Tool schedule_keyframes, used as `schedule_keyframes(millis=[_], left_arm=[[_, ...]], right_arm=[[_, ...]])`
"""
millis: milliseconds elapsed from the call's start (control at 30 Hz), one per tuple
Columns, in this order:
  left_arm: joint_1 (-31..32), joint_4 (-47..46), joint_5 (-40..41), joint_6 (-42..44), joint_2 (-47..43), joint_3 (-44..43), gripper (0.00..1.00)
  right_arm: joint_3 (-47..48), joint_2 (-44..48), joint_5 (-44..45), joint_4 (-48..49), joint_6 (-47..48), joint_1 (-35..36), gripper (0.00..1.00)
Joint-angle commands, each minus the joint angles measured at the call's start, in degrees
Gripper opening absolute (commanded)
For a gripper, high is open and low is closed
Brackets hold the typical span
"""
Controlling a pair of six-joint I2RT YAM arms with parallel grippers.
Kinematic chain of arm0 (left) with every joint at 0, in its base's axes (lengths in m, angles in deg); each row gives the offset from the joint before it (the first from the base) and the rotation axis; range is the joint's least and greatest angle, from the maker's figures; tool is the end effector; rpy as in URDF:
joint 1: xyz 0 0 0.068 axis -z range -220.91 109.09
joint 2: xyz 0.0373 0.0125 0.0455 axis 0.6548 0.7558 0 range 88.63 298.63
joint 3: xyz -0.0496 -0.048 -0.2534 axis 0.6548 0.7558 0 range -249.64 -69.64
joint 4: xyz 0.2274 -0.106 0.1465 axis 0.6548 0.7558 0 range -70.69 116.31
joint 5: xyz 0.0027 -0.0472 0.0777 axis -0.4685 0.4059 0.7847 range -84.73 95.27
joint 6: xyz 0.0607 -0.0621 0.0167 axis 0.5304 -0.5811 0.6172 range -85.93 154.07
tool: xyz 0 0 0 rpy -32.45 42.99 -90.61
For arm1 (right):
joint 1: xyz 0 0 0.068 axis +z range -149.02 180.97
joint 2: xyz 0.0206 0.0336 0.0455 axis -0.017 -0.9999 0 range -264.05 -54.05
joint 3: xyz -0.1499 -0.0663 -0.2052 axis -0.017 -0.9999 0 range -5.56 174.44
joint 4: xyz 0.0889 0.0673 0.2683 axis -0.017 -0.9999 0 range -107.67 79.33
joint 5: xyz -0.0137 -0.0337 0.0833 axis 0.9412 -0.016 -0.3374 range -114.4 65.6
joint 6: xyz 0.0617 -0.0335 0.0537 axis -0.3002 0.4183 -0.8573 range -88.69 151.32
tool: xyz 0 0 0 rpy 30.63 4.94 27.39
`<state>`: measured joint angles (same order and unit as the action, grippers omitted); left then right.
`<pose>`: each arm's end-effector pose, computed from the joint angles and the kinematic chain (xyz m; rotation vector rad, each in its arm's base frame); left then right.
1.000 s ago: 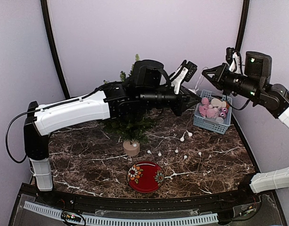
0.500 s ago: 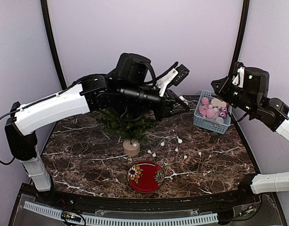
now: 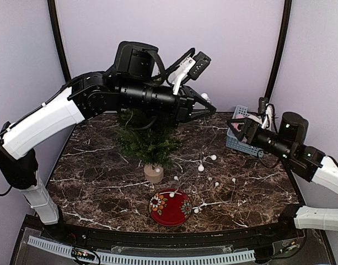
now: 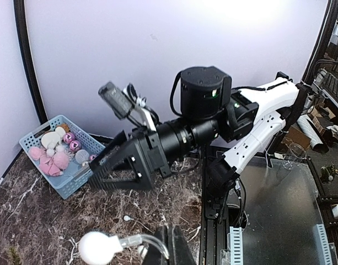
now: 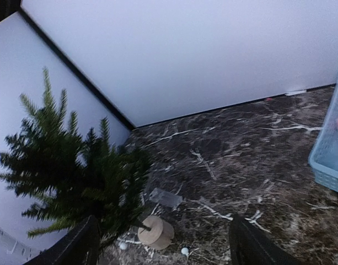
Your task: Decorate the small christmas tree
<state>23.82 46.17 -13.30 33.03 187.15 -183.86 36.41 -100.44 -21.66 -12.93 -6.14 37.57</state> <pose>0.1706 -0.4199 0.4679 1.2050 1.4620 -1.0960 0.2240 0.1617 0.3178 0.0511 1.7741 0.9168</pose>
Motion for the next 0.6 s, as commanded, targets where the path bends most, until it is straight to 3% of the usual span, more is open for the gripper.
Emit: schedule_keyframes(millis=[0, 133, 567], left_arm=[[-0.04, 2.3, 1.34, 1.48, -0.39, -2.85, 0.0], [-0.13, 3.98, 2.03, 3.22, 0.38, -5.72, 0.0], [-0.69, 6.73, 4.56, 4.27, 2.29, -11.54, 0.0]], right_arm=[[-8.79, 0.79, -24.88, 21.41, 1.28, -0.21, 0.87], [-12.66, -1.6, -32.19, 29.22, -1.05, 0.43, 0.88], [-13.21, -5.19, -28.04, 32.41, 1.32, 3.51, 0.91]])
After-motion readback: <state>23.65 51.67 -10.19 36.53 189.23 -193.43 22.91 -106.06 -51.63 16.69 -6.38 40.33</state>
